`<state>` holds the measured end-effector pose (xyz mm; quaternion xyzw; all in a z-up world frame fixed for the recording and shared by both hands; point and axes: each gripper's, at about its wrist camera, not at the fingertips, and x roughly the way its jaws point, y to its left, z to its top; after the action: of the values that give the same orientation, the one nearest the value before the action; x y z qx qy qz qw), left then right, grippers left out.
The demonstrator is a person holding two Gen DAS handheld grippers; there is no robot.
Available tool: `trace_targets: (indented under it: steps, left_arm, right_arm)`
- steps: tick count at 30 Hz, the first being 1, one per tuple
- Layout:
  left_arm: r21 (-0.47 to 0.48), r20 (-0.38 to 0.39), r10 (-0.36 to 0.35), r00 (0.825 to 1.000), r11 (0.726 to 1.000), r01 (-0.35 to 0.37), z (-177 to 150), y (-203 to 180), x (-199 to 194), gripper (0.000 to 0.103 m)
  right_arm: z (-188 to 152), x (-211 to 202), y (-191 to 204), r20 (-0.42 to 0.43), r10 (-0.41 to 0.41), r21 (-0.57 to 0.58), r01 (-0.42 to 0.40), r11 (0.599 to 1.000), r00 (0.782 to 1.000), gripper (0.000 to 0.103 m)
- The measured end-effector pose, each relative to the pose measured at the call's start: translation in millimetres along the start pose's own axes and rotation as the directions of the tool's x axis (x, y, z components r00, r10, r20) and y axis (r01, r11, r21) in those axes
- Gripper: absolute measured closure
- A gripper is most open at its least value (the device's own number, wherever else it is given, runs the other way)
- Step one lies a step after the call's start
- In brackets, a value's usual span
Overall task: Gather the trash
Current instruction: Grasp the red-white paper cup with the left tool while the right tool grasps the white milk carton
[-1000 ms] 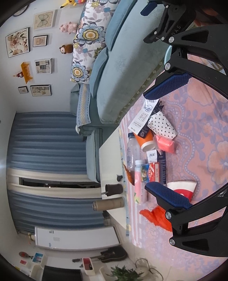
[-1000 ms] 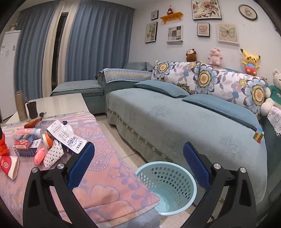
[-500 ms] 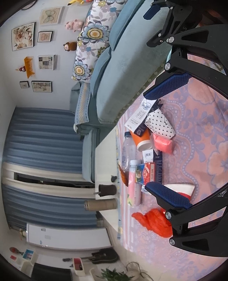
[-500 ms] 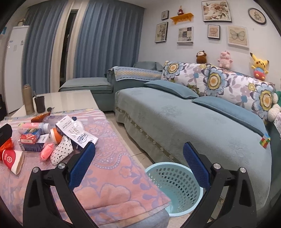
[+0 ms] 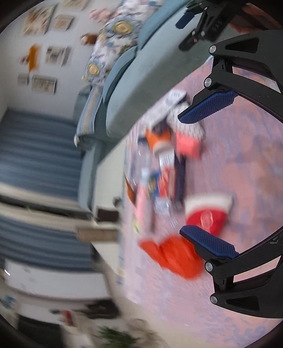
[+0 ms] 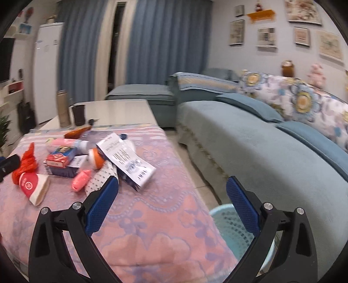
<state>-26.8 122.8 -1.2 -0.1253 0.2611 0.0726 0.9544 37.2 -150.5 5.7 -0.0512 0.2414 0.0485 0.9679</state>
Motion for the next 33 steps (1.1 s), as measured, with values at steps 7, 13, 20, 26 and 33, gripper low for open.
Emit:
trace_targets:
  steps: [7, 13, 20, 26, 33]
  left_arm:
    - [-0.067, -0.065, 0.113, 0.991, 0.991, -0.117, -12.2, 66.0, 20.1, 0.011]
    - [-0.02, -0.199, 0.077, 0.977, 0.996, -0.083, -19.5, 52.7, 64.1, 0.011]
    - [0.094, -0.314, 0.126, 0.941, 0.99, -0.102, -33.7, 21.7, 104.5, 0.012]
    - [0.084, -0.331, 0.108, 0.937, 0.993, -0.085, -33.1, 33.7, 107.0, 0.027]
    - [0.057, -0.325, -0.014, 0.946, 0.998, 0.034, -31.1, 37.0, 100.3, 0.03]
  right_arm:
    - [12.4, 44.4, 10.4, -0.042, 0.101, 0.005, -0.101, 0.995, 0.994, 0.034]
    - [15.2, 79.6, 22.8, -0.105, 0.173, -0.013, -0.175, 0.984, 0.979, 0.04]
    - [27.9, 123.0, 28.2, -0.197, 0.263, -0.084, -0.284, 0.955, 0.944, 0.033]
    - [22.8, 154.8, 33.3, -0.281, 0.299, -0.162, -0.352, 0.922, 0.912, 0.027]
    - [16.1, 173.5, 33.7, -0.379, 0.35, -0.194, -0.443, 0.875, 0.857, 0.026]
